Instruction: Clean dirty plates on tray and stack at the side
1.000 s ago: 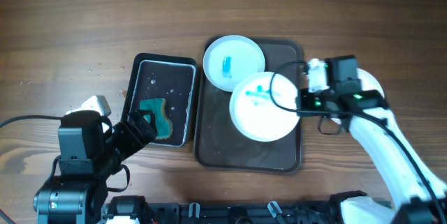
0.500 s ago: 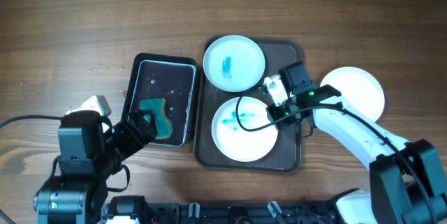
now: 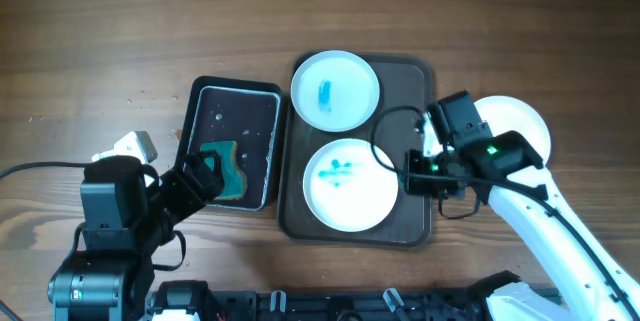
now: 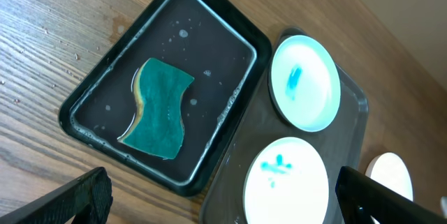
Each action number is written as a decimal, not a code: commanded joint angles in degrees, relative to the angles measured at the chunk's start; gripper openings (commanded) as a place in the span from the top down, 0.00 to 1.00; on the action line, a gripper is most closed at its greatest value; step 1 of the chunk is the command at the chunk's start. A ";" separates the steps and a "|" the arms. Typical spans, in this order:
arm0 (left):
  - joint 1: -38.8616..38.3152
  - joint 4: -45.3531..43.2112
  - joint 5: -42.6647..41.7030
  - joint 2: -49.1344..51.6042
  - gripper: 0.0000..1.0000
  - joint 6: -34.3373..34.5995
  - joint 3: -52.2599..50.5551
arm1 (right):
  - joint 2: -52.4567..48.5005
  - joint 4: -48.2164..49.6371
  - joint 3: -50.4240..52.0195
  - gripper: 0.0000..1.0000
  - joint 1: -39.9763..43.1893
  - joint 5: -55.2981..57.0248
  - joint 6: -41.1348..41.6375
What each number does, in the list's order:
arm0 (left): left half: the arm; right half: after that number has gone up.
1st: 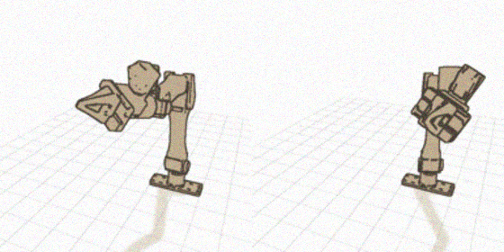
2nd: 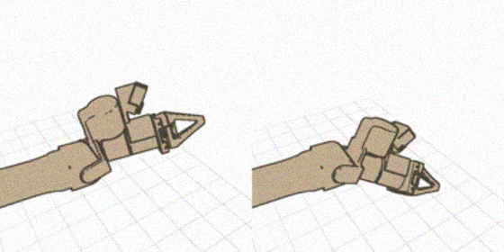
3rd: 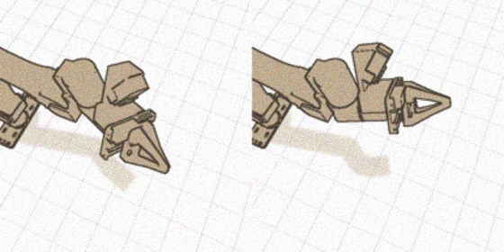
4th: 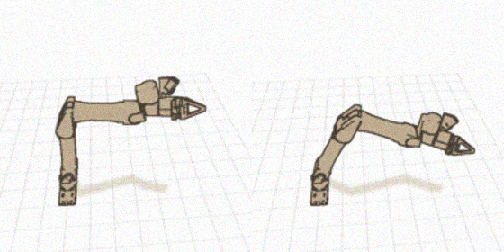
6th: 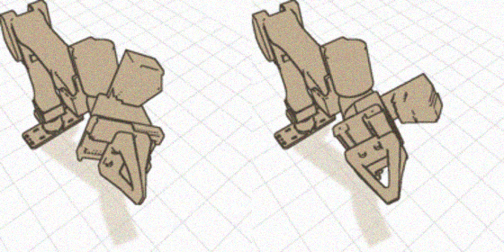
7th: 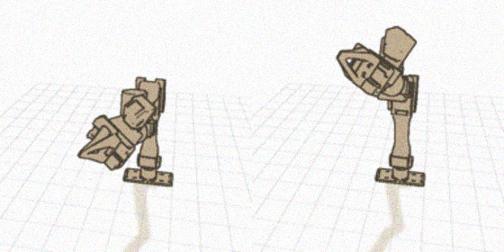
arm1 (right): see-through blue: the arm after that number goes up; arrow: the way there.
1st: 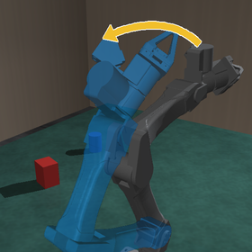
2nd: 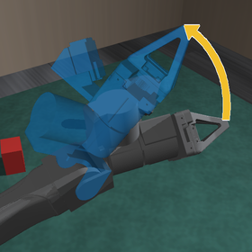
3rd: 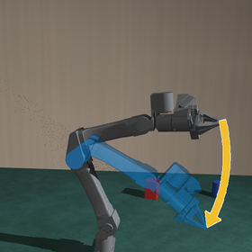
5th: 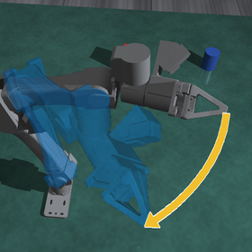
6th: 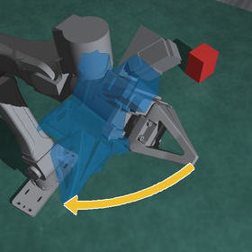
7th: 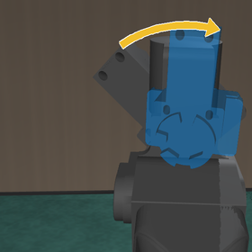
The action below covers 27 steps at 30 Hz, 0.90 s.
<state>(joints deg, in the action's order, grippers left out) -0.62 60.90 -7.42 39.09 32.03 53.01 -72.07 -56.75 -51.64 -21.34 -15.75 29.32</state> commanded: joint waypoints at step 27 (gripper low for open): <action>0.33 0.63 -0.48 -0.04 0.00 0.15 1.05 | 0.35 18.86 18.91 0.67 -5.33 -15.13 16.72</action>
<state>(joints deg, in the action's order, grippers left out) -0.62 61.52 -7.42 39.09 32.03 53.01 -72.01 -37.87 -30.15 -26.44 -28.32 47.64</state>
